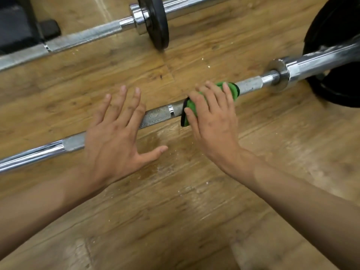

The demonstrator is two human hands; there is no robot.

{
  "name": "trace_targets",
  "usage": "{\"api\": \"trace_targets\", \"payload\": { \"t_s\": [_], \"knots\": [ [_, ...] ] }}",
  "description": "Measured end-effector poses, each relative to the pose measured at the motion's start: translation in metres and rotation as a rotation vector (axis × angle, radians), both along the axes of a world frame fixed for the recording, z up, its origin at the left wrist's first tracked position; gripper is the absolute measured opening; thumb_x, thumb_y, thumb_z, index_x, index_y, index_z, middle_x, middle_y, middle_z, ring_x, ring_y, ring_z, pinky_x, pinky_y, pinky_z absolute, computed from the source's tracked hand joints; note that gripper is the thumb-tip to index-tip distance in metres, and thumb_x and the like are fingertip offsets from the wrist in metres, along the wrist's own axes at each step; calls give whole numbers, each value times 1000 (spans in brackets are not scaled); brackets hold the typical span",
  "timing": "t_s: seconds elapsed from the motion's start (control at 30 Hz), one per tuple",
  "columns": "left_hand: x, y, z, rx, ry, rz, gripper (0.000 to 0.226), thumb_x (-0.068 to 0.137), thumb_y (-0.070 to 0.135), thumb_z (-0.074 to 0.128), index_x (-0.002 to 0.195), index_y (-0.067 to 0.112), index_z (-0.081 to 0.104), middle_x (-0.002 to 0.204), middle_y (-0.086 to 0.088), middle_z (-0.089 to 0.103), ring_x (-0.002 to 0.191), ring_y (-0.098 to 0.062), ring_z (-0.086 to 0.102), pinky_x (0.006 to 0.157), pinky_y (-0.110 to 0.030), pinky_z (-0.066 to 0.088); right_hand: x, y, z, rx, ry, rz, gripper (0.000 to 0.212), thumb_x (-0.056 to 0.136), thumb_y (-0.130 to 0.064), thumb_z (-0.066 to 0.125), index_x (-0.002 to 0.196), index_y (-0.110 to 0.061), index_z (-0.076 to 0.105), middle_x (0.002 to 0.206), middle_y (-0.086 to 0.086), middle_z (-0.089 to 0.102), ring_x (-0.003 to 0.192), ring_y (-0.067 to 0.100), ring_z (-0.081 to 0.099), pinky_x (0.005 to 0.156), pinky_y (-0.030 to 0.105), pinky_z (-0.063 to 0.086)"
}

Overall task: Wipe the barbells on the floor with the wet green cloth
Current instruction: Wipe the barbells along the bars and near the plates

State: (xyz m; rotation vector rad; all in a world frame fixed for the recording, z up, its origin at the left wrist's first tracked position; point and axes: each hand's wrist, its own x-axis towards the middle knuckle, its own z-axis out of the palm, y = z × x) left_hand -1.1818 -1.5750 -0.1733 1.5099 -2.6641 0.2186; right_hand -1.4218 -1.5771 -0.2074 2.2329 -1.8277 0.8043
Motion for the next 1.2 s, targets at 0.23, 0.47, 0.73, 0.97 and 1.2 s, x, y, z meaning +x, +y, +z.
{"api": "trace_targets", "payload": {
  "t_s": [0.23, 0.47, 0.73, 0.97, 1.2],
  "knots": [
    [1, 31, 2, 38, 9, -56, 106, 95, 81, 18, 162, 1, 25, 170, -16, 23, 159, -32, 16, 129, -51, 16, -74, 17, 23, 114, -57, -163, 37, 108, -34, 43, 125, -7, 61, 122, 16, 65, 128, 36, 55, 121, 56, 28],
    [1, 58, 6, 70, -8, -211, 94, 100, 64, 28, 162, -5, 12, 171, -22, 14, 160, -32, 11, 129, -47, 14, -48, 57, 17, 61, 189, 223, 39, 110, -36, 44, 131, -9, 64, 131, 17, 65, 131, 37, 56, 119, 52, 34],
    [-21, 34, 14, 224, -4, -635, 93, 103, 63, 32, 165, 2, 0, 174, -16, 0, 162, -25, 0, 129, -39, 6, -70, 71, 28, 87, -158, -337, 24, 97, -21, 49, 102, -6, 66, 107, 18, 64, 116, 39, 57, 116, 59, 31],
    [-28, 59, 14, 301, 19, -666, 104, 93, 60, 49, 165, 1, 3, 173, -18, 0, 162, -28, 1, 128, -42, 9, -84, 86, 21, 43, -63, -29, 29, 106, -27, 51, 92, -8, 67, 82, 8, 62, 82, 35, 59, 92, 47, 43],
    [-30, 85, 15, 283, 24, -649, 108, 92, 71, 46, 164, -1, 7, 173, -20, 2, 161, -29, 2, 128, -46, 12, -51, 100, 31, 69, -121, -246, 18, 96, -26, 56, 88, -15, 67, 81, 5, 64, 81, 33, 58, 85, 46, 39]
  ]
}}
